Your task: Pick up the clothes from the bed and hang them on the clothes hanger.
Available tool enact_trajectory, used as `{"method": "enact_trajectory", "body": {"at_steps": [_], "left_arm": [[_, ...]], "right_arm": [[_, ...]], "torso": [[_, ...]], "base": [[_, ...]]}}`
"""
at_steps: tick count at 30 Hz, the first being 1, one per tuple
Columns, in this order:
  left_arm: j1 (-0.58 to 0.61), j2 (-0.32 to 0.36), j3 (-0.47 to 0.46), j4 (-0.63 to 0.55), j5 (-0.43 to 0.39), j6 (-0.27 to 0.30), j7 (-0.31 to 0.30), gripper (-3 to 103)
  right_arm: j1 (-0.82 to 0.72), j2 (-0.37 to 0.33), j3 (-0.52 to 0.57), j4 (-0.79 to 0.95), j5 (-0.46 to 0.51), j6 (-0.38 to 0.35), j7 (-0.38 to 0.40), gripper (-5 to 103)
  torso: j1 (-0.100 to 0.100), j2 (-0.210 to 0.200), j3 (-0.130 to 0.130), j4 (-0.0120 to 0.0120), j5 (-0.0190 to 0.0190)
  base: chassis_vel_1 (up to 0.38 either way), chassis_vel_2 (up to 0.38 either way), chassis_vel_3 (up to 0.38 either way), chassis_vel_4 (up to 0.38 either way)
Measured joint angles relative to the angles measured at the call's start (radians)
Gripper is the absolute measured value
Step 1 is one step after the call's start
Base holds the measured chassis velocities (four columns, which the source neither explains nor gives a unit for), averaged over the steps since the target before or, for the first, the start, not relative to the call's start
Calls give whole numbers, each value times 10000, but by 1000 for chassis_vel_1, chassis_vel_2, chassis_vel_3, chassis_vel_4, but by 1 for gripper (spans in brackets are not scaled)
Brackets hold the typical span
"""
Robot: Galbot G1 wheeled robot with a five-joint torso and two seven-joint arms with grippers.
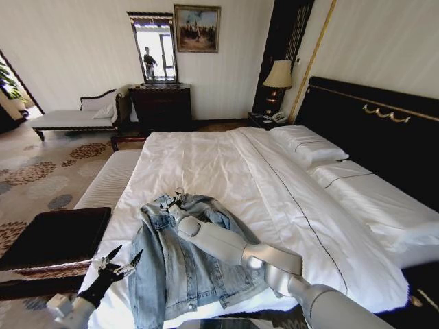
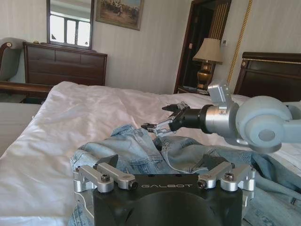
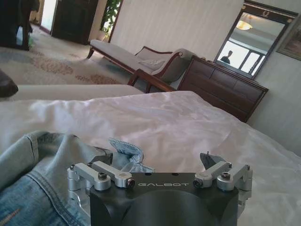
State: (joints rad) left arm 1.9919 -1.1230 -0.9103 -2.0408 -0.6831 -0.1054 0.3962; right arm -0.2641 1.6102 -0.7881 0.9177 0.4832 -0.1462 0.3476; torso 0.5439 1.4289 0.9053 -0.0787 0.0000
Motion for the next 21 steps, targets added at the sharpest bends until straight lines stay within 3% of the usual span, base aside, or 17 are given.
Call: {"method": "enact_trajectory", "body": {"at_steps": [6, 12, 21], "left_arm": [[-36, -169, 44, -27, 105, 9, -87, 100], [18, -298, 41, -132, 107, 11, -92, 100], [119, -237, -108, -230, -60, -15, -56, 100]], "right_arm": [[925, -5, -858, -1262, 147, -362, -1041, 100], [1391, -17, -1573, -2948, 24, -347, -1586, 100], [1540, -17, -1812, -3130, -15, -261, -1614, 100]], "torso": [[-1, 1, -1, 2, 1], [0, 0, 0, -3, 0], [-1, 1, -1, 0, 1]], "base": [[0, 0, 0, 0], [0, 0, 0, 0], [0, 0, 0, 0]]}}
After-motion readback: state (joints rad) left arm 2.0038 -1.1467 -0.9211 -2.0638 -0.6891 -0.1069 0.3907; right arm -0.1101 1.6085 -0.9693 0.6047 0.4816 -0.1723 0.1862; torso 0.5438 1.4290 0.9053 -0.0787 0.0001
